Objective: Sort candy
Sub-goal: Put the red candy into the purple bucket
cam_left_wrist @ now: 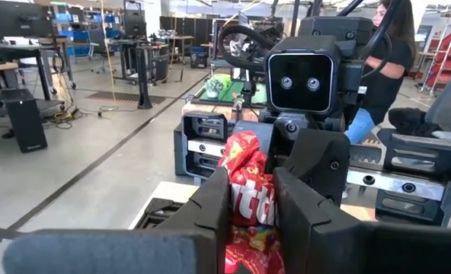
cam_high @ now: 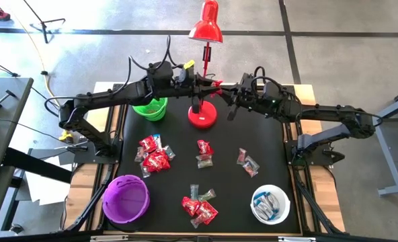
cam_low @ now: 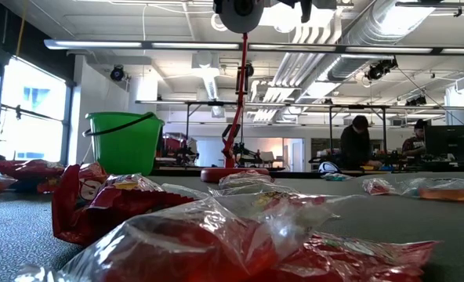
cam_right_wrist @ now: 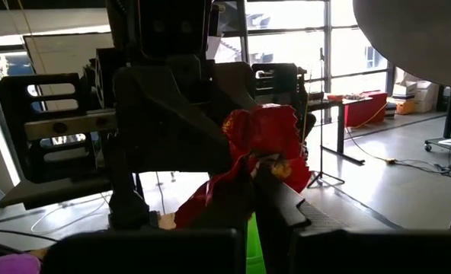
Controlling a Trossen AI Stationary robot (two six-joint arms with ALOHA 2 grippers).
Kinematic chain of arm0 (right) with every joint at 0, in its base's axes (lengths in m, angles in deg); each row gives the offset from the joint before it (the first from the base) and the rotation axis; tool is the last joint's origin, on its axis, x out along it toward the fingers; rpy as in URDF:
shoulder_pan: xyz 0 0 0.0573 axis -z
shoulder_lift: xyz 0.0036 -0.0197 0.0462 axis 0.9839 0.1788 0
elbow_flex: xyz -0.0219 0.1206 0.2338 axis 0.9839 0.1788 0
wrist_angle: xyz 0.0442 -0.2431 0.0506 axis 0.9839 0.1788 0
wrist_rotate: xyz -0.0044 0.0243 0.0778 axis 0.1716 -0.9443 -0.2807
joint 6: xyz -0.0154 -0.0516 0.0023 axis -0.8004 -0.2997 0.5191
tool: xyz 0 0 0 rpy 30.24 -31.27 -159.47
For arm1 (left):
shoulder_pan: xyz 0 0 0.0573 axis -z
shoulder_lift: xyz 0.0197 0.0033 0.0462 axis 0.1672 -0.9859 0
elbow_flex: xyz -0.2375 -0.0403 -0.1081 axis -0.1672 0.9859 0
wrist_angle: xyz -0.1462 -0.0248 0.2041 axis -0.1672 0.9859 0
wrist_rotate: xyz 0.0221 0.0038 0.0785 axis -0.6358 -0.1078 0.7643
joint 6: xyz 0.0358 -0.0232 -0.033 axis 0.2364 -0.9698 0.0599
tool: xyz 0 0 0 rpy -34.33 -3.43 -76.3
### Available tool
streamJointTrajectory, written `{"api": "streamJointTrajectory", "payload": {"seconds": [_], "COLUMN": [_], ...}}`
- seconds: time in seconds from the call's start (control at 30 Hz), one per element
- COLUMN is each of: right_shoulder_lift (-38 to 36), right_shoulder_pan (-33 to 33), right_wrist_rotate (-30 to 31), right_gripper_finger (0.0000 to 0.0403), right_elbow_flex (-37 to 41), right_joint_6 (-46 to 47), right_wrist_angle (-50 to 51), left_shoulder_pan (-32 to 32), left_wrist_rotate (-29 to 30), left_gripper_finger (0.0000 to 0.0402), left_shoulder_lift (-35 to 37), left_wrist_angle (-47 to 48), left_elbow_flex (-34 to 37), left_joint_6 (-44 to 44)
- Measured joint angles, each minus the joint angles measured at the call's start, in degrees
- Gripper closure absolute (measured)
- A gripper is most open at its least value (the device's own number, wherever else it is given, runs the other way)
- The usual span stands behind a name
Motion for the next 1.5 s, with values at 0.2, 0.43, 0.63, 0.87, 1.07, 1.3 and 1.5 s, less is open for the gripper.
{"api": "streamJointTrajectory", "payload": {"seconds": [0.2, 0.43, 0.63, 0.87, 1.07, 1.3, 1.5], "right_shoulder_lift": [0.0, 0.0, 0.0, -0.9, -2.1, -5.1, -8.1], "right_shoulder_pan": [0.0, 0.0, 0.1, 0.3, 0.4, 0.4, 0.4], "right_wrist_rotate": [0.0, 0.2, 1.6, 3.5, 3.8, 5.4, 10.1], "right_gripper_finger": [0.0396, 0.0375, 0.0312, 0.0266, 0.0256, 0.0256, 0.0256], "right_elbow_flex": [0.0, 0.0, 0.0, 0.0, 0.0, 0.0, 0.0], "right_joint_6": [0.0, 0.0, 0.0, 0.0, -0.1, -3.1, -1.6], "right_wrist_angle": [-0.1, 0.9, 1.8, 6.0, 9.6, 15.5, 22.2], "left_shoulder_pan": [0.0, 0.0, 0.0, -0.2, -0.8, -1.4, -1.1], "left_wrist_rotate": [0.0, 0.0, 0.0, 0.0, 1.2, 1.2, 1.2], "left_gripper_finger": [0.0352, 0.0353, 0.0354, 0.0354, 0.0354, 0.0354, 0.0354], "left_shoulder_lift": [0.0, 0.0, 0.0, 0.2, 1.8, 3.3, 6.7], "left_wrist_angle": [0.0, 0.5, 1.2, 2.5, 4.1, 7.7, 17.0], "left_elbow_flex": [0.0, 0.0, 0.1, 0.1, 0.1, 0.1, 0.1], "left_joint_6": [0.0, 0.0, 0.0, 0.2, 0.5, 0.8, -1.7]}}
